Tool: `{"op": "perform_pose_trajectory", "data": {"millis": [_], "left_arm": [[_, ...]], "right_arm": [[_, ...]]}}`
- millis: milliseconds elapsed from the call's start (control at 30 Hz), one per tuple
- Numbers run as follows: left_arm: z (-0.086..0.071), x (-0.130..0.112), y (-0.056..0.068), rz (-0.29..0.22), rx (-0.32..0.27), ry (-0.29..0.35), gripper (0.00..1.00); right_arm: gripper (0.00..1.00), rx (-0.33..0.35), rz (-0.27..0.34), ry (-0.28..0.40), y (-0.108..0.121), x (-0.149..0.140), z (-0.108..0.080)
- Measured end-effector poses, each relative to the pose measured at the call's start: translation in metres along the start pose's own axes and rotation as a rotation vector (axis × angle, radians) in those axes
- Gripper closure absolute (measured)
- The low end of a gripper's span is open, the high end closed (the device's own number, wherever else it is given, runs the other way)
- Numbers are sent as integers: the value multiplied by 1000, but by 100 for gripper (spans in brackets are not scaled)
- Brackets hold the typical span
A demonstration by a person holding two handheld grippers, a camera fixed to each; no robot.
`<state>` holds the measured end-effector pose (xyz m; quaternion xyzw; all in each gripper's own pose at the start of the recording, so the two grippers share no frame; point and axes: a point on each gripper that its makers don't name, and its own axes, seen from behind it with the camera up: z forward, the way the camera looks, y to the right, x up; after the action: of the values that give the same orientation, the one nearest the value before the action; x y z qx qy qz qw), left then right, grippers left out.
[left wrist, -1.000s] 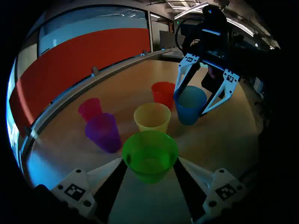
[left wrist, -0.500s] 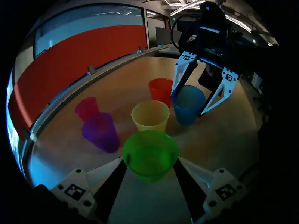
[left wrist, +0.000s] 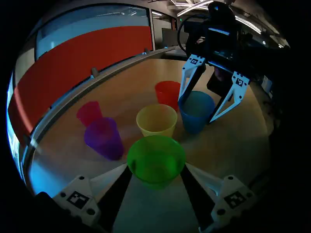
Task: Pour water
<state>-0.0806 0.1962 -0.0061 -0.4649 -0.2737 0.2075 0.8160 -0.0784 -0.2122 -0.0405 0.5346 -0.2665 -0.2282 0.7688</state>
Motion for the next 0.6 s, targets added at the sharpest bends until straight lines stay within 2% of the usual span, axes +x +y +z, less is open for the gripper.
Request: {"op": "perform_pose_trajectory", "data": {"millis": [600], "left_arm": [[1,-7,2,-17,-6,1,17]], "right_arm": [[8,3,12,13,-2,-5,7]]}}
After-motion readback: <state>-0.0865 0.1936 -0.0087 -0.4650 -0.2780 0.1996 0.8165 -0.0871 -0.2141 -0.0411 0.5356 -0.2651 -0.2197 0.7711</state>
